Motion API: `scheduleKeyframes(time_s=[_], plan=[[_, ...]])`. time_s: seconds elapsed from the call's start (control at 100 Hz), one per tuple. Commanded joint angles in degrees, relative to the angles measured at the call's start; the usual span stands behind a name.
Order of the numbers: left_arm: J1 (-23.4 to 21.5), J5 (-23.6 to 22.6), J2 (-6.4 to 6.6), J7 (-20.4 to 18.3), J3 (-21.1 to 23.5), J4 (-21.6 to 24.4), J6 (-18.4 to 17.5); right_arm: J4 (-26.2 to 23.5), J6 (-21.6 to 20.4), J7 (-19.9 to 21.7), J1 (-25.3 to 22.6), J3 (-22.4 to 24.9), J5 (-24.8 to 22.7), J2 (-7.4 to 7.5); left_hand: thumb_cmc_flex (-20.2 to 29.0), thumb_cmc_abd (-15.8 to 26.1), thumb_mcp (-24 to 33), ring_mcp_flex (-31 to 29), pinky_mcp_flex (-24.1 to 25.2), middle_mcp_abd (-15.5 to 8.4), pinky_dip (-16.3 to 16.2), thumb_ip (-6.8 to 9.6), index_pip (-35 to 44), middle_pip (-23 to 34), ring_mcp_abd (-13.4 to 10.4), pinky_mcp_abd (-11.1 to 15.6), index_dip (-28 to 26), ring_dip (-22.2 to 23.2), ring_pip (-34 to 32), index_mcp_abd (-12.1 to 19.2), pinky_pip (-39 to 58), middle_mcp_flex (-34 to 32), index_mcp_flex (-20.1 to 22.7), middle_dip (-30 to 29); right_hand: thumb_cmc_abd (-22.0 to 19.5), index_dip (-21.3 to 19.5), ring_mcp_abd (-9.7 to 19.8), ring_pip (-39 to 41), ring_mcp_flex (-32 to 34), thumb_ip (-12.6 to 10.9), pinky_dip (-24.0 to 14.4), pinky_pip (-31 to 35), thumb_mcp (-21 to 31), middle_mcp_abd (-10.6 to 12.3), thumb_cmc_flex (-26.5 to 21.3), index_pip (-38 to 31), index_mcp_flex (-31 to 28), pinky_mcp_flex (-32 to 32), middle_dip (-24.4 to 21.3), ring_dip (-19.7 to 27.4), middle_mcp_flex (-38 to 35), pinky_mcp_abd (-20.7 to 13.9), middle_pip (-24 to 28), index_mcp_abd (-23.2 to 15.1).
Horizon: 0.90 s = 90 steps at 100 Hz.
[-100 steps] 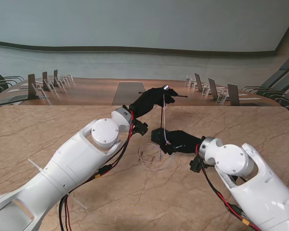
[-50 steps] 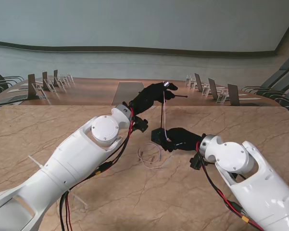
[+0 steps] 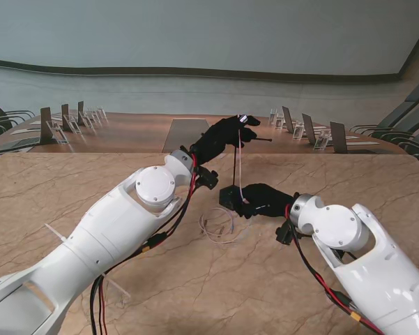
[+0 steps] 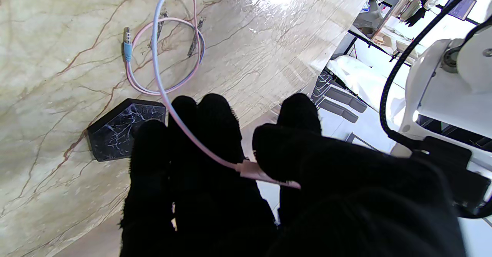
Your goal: Take the wired earphone off the rack, coil the cable and place them on the table
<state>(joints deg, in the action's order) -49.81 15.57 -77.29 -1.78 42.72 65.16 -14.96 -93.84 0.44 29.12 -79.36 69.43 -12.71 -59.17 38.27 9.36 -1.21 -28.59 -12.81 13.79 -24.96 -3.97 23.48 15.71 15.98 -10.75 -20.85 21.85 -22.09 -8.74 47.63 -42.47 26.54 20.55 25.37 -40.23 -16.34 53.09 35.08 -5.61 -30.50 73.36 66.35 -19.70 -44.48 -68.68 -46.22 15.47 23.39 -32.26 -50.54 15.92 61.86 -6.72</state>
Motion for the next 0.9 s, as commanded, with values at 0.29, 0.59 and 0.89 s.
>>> scheduleKeyframes(time_s=[0.29,0.59,0.89], plan=[[0.7,1.6,-1.35,0.9,-0.2,-0.7,-1.5,0.3,-0.1,-0.6,0.4,0.0,0.6,-0.44,1.6,2.9,-1.5,1.2,0.4,-0.5,1.9,0.31,0.4,0.7,0.0,1.5,-0.8,-1.4,0.0,3.8,-1.4,3.8,-4.4,-0.9,2.8,0.4,-0.2,2.6,3.4,-1.4,-1.4,2.6,1.6,-7.1,2.6,-4.0,-2.8,0.6,0.9,-0.7,-1.5,-0.2,1.9,1.7],[1.3,2.3,-1.92,1.5,-0.3,-1.4,-2.3,0.4,0.4,-0.8,0.9,-0.2,1.0,-0.55,1.9,2.8,-1.4,1.8,0.6,-0.8,2.2,0.31,0.5,0.8,-0.8,2.5,-1.1,-1.7,0.3,4.3,-2.0,5.3,-6.4,-1.2,2.9,0.7,-0.3,2.6,3.5,-1.4,-1.3,2.6,1.9,-7.2,2.6,-4.1,-2.8,0.6,0.9,-0.7,-1.7,0.0,1.9,1.9],[1.6,2.3,-2.27,2.1,-0.3,-2.1,-2.8,0.3,0.7,-0.7,1.0,-0.2,0.9,-0.54,1.9,2.7,-1.4,4.0,2.9,-1.7,3.0,0.29,0.6,0.5,-2.5,4.7,-1.1,-2.4,1.6,4.5,-4.0,7.3,-7.5,-1.6,3.0,0.8,-0.3,2.7,3.6,-1.4,-1.3,2.6,2.0,-7.3,2.7,-4.2,-2.9,0.8,0.9,-0.7,-1.8,-0.1,1.9,1.9]])
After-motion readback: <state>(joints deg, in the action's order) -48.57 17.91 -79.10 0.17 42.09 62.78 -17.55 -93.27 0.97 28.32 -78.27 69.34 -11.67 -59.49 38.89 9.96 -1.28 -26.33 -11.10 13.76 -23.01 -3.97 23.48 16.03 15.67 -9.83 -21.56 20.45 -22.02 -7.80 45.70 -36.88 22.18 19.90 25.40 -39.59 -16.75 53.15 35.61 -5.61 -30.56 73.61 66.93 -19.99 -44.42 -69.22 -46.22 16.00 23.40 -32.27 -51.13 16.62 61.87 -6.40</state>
